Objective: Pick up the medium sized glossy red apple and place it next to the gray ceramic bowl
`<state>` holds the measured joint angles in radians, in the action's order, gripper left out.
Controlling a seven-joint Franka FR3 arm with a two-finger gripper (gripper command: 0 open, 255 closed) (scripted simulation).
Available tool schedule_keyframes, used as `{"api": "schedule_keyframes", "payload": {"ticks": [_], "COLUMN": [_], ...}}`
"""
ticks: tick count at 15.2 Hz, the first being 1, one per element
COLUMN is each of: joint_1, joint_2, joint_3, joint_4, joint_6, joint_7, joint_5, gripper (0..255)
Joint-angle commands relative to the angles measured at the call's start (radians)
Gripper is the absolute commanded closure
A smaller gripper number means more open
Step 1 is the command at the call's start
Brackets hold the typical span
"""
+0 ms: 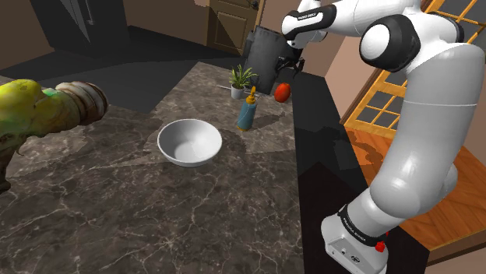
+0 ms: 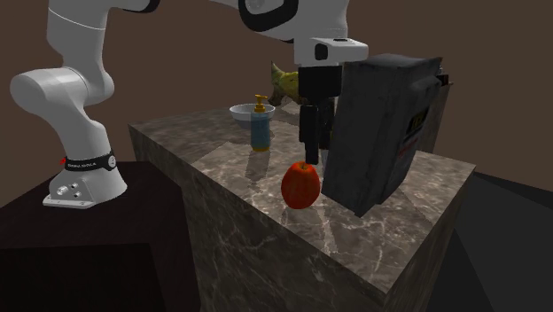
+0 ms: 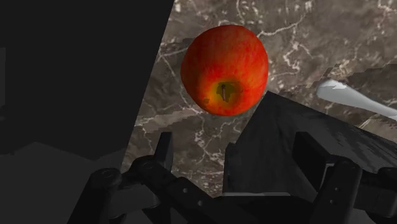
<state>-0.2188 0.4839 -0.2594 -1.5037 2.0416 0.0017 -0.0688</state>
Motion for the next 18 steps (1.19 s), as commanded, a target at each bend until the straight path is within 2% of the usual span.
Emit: {"api": "schedule_keyframes", "payload": {"ticks": [1, 8, 9, 15, 17, 18], "joint_1": [-0.002, -0.006, -0.009, -0.047, -0.038, -0.043], "joint_2": [0.042, 0.042, 0.060, 0.115, 0.129, 0.064], "joint_3": [0.003, 0.007, 0.009, 0.006, 0.010, 0.005], "joint_4": [-0.032, -0.032, -0.007, 0.080, 0.087, 0.086], "joint_6": [0.004, 0.004, -0.003, -0.033, -0.028, -0.002], "joint_7": [-0.001, 0.001, -0.001, -0.037, -0.024, -0.032], "joint_5": [0.000, 0.002, -0.001, -0.016, -0.016, -0.016], "gripper": [0, 0, 255, 255, 255, 255]}}
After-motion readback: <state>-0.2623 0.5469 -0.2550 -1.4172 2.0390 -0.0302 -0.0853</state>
